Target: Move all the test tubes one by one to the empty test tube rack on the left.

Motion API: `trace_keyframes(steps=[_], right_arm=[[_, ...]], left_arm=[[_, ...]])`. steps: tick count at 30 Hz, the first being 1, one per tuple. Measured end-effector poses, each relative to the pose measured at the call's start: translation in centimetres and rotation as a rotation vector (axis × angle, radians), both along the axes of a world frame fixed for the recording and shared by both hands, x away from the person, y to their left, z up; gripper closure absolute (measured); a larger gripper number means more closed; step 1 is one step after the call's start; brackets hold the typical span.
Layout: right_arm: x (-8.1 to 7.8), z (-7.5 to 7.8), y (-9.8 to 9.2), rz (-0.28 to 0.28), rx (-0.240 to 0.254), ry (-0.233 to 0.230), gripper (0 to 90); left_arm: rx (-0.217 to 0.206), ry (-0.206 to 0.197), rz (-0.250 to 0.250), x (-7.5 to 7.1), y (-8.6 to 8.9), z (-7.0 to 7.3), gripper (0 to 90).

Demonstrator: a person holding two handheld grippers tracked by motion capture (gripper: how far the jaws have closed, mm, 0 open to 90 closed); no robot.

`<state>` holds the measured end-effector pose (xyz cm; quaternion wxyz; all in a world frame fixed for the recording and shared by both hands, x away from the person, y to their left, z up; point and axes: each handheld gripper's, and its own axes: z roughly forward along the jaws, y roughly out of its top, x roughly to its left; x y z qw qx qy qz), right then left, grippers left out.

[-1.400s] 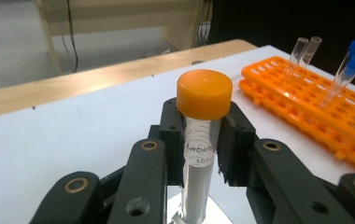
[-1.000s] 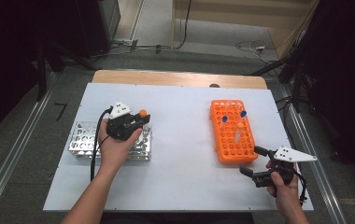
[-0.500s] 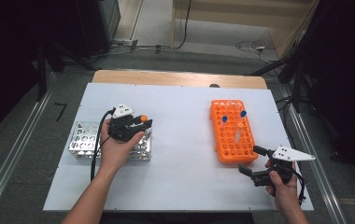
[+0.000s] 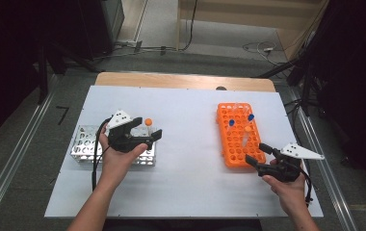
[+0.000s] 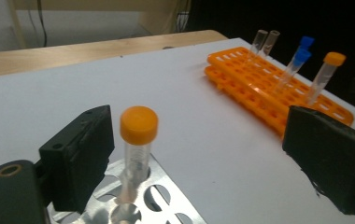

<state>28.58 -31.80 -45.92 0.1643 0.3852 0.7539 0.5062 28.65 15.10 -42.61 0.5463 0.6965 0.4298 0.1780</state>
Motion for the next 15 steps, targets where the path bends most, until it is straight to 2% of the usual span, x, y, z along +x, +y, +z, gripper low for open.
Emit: trace_keyframes(steps=[7, 10, 15], right_arm=[[1.6, -0.6, 0.3, -0.062, -0.032, 0.014, 39.3], [2.2, -0.8, 0.5, -0.059, -0.013, 0.019, 43.7], [3.2, -0.9, 1.2, -0.055, -0.016, 0.034, 50.4]], left_arm=[[-0.021, -0.03, -0.019, -2.3, -0.1, -0.1, 1.0], [-0.028, -0.04, -0.024, -3.3, 0.0, -0.2, 0.0], [-0.041, -0.061, -0.054, -4.7, -0.1, -0.7, 0.0]])
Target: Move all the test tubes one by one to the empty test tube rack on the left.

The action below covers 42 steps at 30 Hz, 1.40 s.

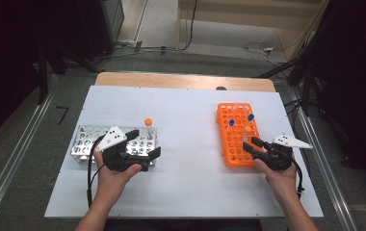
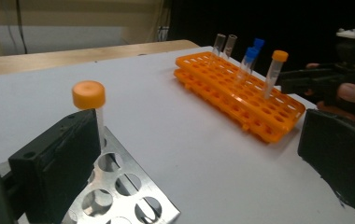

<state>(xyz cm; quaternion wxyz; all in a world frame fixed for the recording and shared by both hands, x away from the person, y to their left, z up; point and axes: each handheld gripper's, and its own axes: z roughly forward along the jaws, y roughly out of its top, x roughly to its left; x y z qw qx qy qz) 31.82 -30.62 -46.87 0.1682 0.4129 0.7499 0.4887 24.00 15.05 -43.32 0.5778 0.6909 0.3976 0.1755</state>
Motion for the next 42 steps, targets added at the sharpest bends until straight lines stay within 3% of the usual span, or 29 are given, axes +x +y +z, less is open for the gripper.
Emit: trace_keyframes(steps=[10, 17, 20, 24, 35, 42], right_arm=[[1.1, -1.1, 1.1, -0.028, -0.058, 0.026, 56.1], [0.7, -1.4, 1.6, -0.059, -0.109, -0.033, 71.0], [0.6, -1.4, 1.6, -0.063, -0.129, -0.046, 72.8], [0.5, -1.3, 1.4, -0.069, -0.124, -0.054, 73.0], [-1.0, 1.2, 1.0, -0.086, -0.051, -0.151, 73.2], [-2.3, 2.0, 1.7, -0.023, -0.01, -0.158, 73.2]], left_arm=[[-0.015, 0.006, 0.003, -1.2, -0.1, -1.1, 0.0], [-0.011, 0.011, 0.0, -1.4, -0.3, -1.4, 0.0], [-0.009, 0.008, 0.0, -1.4, -0.4, -1.5, 0.0], [-0.01, 0.009, 0.002, -1.4, -0.4, -1.5, 0.0], [-0.01, 0.0, -0.012, -1.5, -0.9, -1.2, 0.0], [-0.014, -0.008, -0.02, -1.5, -1.3, -0.9, 0.0]])
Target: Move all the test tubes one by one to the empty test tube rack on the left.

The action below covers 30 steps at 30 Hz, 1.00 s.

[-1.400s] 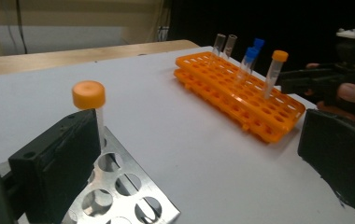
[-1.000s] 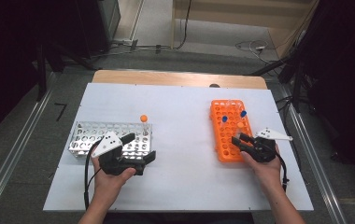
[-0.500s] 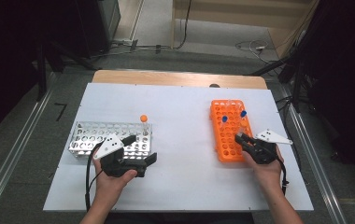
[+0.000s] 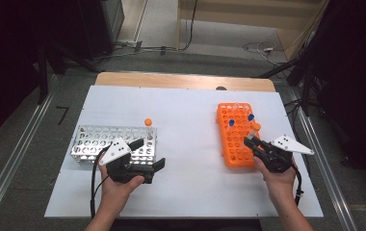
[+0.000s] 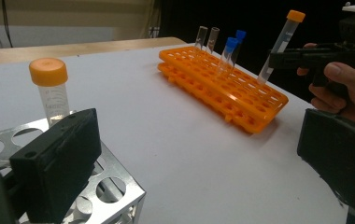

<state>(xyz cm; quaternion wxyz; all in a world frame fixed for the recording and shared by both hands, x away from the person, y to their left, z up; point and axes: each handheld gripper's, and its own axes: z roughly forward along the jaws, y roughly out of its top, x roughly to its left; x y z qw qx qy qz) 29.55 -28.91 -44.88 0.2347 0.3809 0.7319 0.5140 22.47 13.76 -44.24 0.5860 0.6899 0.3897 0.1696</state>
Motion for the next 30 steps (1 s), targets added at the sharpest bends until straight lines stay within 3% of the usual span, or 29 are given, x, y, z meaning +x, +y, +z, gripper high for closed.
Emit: trace_keyframes(steps=[17, 30], right_arm=[[-2.4, 0.0, 5.4, 0.217, 0.023, 0.032, 73.2], [-4.3, -0.3, 9.5, 0.362, 0.005, 0.049, 73.2]], left_arm=[[-0.005, -0.021, -0.046, 0.1, -2.0, 0.9, 0.9], [-0.011, -0.031, -0.144, 0.1, -4.4, 1.1, 10.3]])
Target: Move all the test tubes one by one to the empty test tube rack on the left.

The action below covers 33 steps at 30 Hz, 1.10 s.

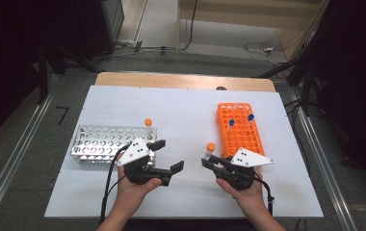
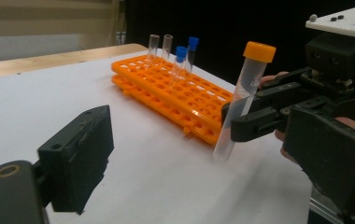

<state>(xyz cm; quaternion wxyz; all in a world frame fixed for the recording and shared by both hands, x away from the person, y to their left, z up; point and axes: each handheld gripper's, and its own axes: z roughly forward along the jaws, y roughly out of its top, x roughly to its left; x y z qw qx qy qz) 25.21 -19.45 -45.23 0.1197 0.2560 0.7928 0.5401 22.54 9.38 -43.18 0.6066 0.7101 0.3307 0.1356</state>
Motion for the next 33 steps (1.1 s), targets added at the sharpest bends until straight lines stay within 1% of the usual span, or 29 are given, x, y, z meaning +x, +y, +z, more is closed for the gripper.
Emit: trace_keyframes(steps=[4, 8, 10, 14, 15, 19, 24, 29, 33], right_arm=[[-0.5, -0.1, 0.9, 0.036, -0.004, 0.002, 73.2], [-1.0, -0.1, 1.7, 0.067, -0.009, 0.003, 73.2], [-1.2, -0.1, 2.1, 0.085, -0.013, 0.003, 73.2], [-1.6, -0.2, 2.7, 0.114, -0.026, -0.002, 73.2], [-1.7, -0.2, 2.9, 0.121, -0.027, -0.002, 73.2], [-2.0, -0.3, 3.3, 0.143, -0.037, -0.007, 73.2], [-2.1, -0.3, 3.4, 0.153, -0.04, -0.003, 73.2], [-2.0, -0.4, 3.4, 0.154, -0.038, 0.008, 73.1], [-1.8, -0.4, 3.2, 0.167, -0.028, 0.017, 72.2]], left_arm=[[-0.014, 0.011, -0.066, 0.0, -0.9, -0.2, 20.3], [-0.005, 0.019, -0.111, 0.0, -1.7, -0.4, 29.1], [-0.006, 0.022, -0.126, 0.0, -2.1, -0.5, 34.2], [0.009, 0.021, -0.152, 0.0, -2.7, -0.5, 44.0], [0.005, 0.022, -0.16, 0.0, -2.8, -0.6, 47.0], [0.012, 0.021, -0.17, -0.1, -3.0, -0.7, 57.8], [0.014, 0.018, -0.189, -0.1, -3.1, -0.7, 69.9], [0.04, -0.011, -0.168, -0.2, -3.0, -0.7, 73.9], [0.037, -0.009, -0.17, -0.1, -2.9, -0.6, 74.3]])
